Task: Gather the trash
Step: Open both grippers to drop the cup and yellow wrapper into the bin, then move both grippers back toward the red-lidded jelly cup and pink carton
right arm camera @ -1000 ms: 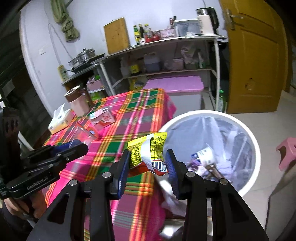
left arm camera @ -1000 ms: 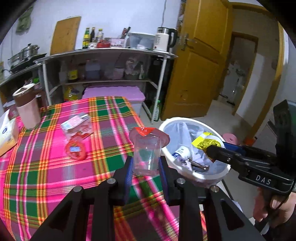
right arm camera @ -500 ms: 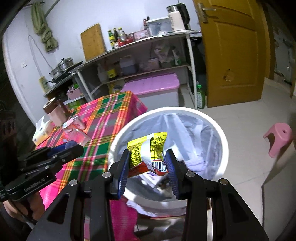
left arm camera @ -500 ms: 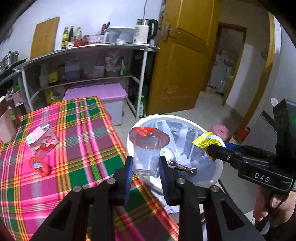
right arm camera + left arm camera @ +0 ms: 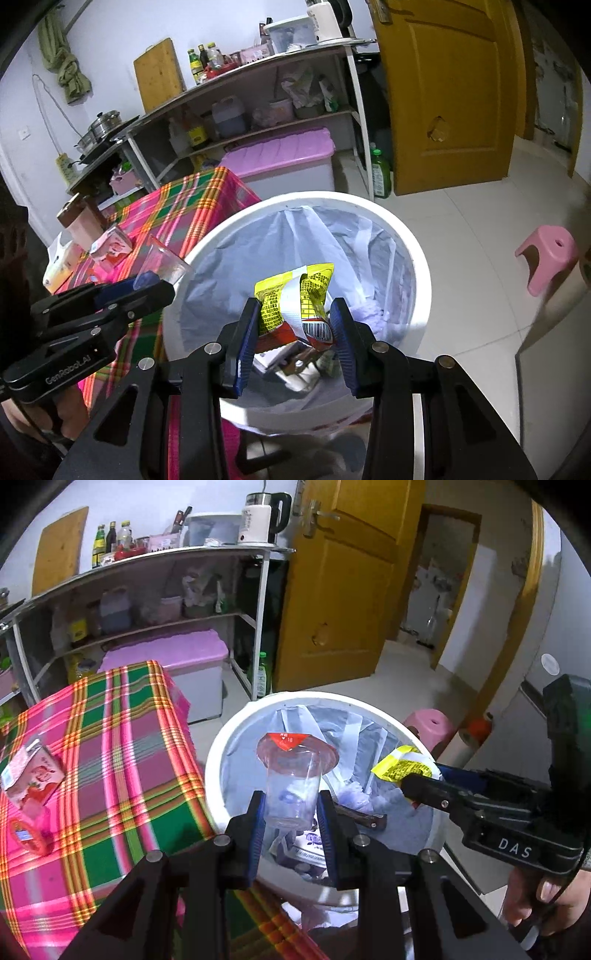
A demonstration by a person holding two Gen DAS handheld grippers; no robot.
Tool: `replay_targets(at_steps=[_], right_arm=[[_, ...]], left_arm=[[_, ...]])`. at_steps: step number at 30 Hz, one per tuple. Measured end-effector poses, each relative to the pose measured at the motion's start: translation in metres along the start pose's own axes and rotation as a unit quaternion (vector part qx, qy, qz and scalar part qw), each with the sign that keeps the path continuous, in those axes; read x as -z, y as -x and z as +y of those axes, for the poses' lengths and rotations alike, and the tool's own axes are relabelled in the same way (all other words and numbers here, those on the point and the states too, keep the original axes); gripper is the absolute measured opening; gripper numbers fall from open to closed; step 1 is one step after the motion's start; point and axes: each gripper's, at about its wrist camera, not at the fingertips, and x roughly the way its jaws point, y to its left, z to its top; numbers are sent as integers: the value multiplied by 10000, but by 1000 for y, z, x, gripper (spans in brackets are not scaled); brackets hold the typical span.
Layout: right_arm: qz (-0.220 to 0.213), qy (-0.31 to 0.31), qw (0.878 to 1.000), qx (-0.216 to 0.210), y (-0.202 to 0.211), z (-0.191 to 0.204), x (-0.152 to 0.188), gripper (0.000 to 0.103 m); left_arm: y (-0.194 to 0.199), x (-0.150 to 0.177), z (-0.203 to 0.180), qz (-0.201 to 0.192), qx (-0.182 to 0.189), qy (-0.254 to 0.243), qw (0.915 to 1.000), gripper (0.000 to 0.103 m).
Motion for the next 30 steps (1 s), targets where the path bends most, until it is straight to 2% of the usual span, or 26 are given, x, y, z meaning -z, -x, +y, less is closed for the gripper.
replay_targets(at_steps=[6,13,22,30], right_arm=[[69,-20,9999,94,-8,-6,-2,44],[19,-9,9999,136,-8,-7,-3,44],[-114,114,9998,119,9,7,-1,44],[-283,269,9992,-31,30,33,4,44]], left_arm=[[-15,-3,0,142,125,25,9998,29],[-14,-5,1,116,179,38,9998,29],[12,-1,6,-62,248,214,9994,29],[50,14,16,-235,122,314,9992,29]])
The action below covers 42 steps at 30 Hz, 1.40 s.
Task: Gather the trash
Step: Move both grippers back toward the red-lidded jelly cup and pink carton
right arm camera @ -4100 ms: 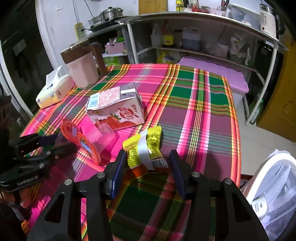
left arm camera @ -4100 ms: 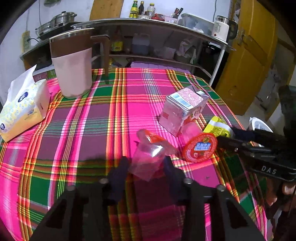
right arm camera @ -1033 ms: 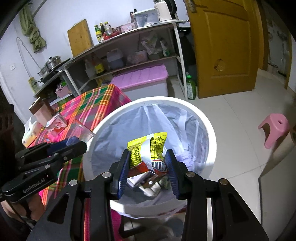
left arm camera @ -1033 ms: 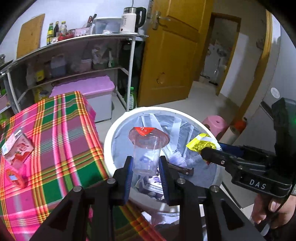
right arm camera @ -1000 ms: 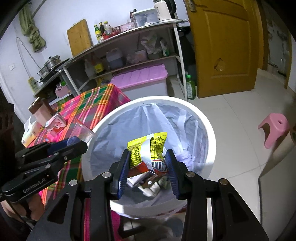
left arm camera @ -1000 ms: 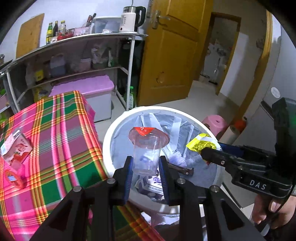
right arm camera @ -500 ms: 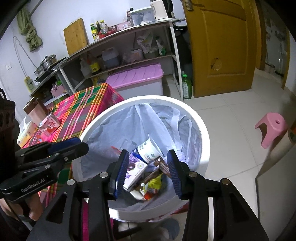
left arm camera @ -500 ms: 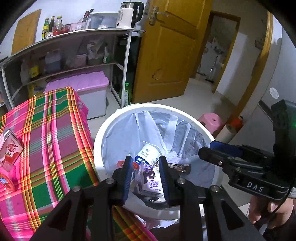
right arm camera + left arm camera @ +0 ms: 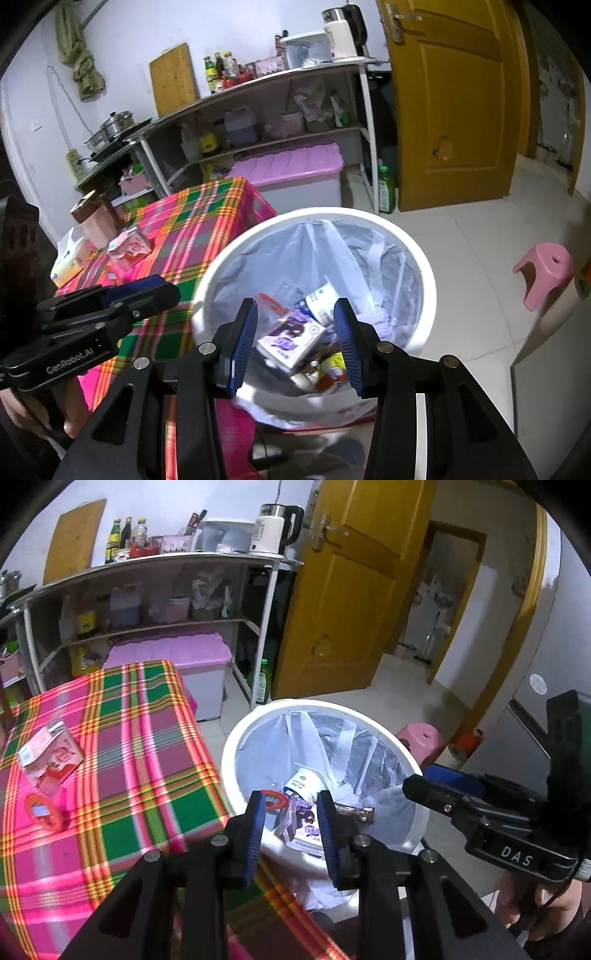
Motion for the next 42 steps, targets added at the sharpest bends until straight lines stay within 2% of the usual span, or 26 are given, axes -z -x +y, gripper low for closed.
replay_targets(at_steps=[20,42], right_arm=[[-66,518,9975,-468,29,71,22,44],[14,855,9909,-1043,32,132,27,44]], left_arm=[[80,40,31,-358,-502,253,9978,29],[135,66,77,-580,-1095,731,9896,30]])
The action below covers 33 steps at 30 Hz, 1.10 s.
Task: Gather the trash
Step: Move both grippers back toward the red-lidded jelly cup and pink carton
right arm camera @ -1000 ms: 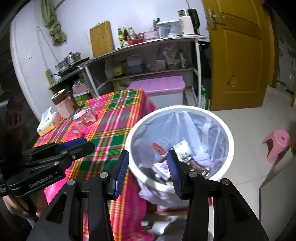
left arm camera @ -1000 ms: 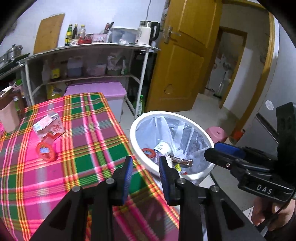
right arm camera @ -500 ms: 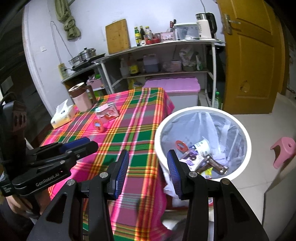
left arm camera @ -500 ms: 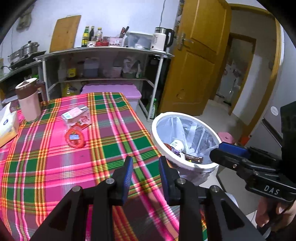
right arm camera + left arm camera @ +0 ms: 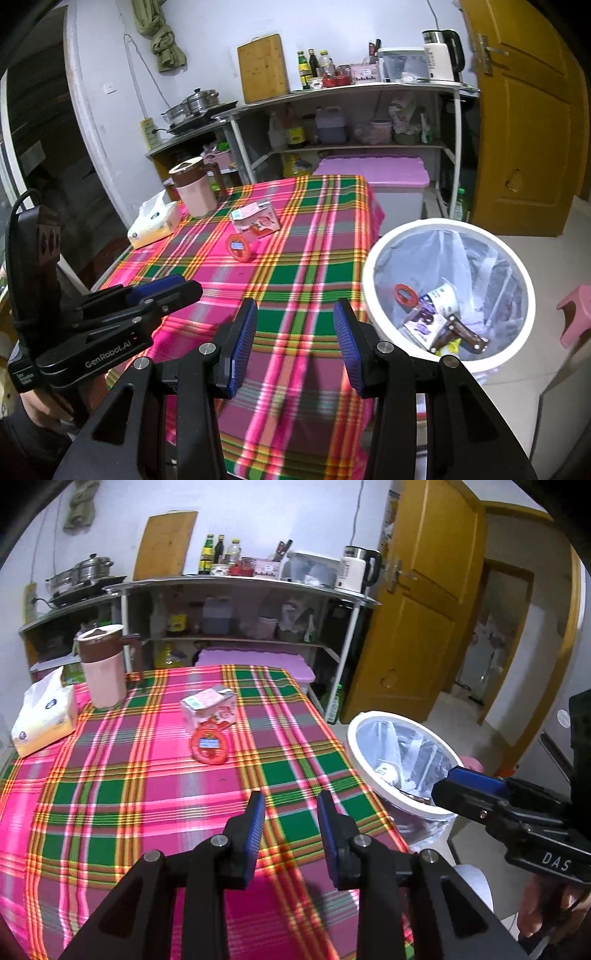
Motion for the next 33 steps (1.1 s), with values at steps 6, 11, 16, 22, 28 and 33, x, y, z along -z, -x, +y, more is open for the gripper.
replay_targets(at_steps=[6,11,16,22,28,33], right_arm=[[63,167,9998,-106,-14,16,-5,45],[111,249,9995,-177,-30,24,-11,47],[189,297,9992,-199,-48,24,-17,50],[303,289,9990,-180,-71,16,-26,50],[363,261,9988,-196,-90,8,-34,51],[388,198,9988,-233,-103,2,-39,51]], left_arm=[[3,-1,21,-34,-166,165,9997,35],[-3,-4,38,-13,-300,284,9991,36],[-19,-12,51,17,-389,375,9985,45],[-52,-22,64,164,-405,431,9981,53],[-90,-33,71,318,-367,444,9978,57],[-124,-41,81,505,-427,585,9961,58]])
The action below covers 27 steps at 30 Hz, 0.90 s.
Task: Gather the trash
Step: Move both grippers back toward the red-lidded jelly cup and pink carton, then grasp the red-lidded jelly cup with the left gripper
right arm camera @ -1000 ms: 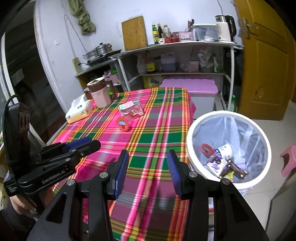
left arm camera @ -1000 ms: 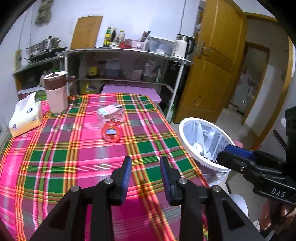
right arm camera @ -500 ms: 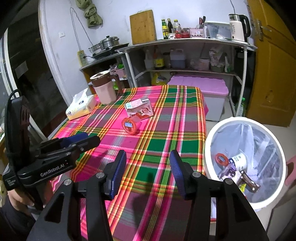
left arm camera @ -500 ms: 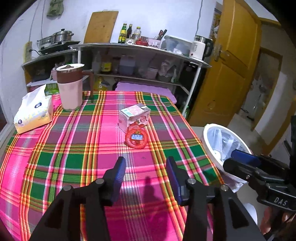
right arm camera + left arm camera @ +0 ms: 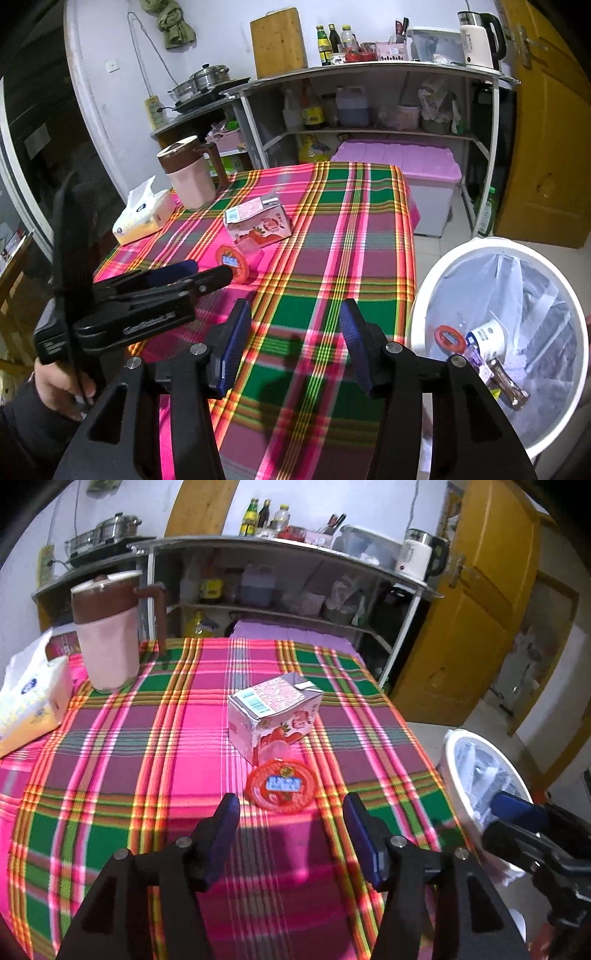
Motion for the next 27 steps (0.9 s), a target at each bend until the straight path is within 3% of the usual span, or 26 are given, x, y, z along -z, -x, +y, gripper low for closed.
replay_targets(at_steps=[8,9,10,11,19,27], right_arm=[[46,-57,9999,-69,-16,-8,-7,51],[50,-61,9999,-75,-17,-8,-7,51],[53,-67,9999,-78,-19,-9,-8,51],[58,-80,9999,-78,-20,-10,-9,51],[123,-99,9998,-97,-27,-12,-10,51],[146,-49,9998,-126,-31,-6,-11,51]], left_arm=[[-32,-11,10,232,-57,212,9995,58],[-35,-11,10,248,-60,198,9995,55],[-36,-10,9,263,-54,171,9995,46],[-36,-9,9,290,-48,143,9995,46],[-12,-4,20,52,-73,139,9999,45],[1,-18,59,-137,-445,393,9981,45]])
